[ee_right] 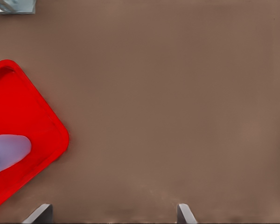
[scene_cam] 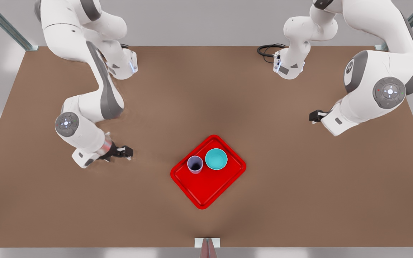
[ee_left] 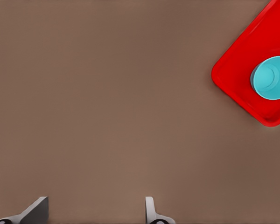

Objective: Place the bowl on the tray with the left arm and the cup on the tray with the right arm

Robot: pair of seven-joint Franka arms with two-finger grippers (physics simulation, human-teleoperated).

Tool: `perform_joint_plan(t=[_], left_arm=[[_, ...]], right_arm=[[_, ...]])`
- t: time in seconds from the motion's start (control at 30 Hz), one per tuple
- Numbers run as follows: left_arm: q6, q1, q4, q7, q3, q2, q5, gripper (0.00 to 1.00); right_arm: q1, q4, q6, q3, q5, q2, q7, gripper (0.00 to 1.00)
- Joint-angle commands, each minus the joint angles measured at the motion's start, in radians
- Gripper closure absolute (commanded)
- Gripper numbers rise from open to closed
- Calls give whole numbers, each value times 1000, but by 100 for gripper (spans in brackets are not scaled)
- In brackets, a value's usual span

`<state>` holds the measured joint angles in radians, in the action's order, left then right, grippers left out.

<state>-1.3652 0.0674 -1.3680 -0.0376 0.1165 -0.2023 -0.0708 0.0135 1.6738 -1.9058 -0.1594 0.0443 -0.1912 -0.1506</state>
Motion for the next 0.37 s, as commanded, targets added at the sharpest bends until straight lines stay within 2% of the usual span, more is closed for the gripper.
perform_joint_plan(t=[0.0,0.03,0.1,0.23,0.33], left_arm=[[-2,2,-11,7,0,15,-12,0],[-3,2,-28,7,2,26,0,0],[-23,2,-37,2,-1,23,0,0],[-25,2,-37,5,-14,9,3,0],[-25,2,-37,1,-14,4,2,0]], right_arm=[[-15,6,65,0,0,39,3,0],[-60,0,241,1,0,72,2,0],[-75,-49,254,4,-18,-11,0,0],[-109,-192,427,32,-32,3,9,0],[-101,-203,430,35,-27,-2,9,0]])
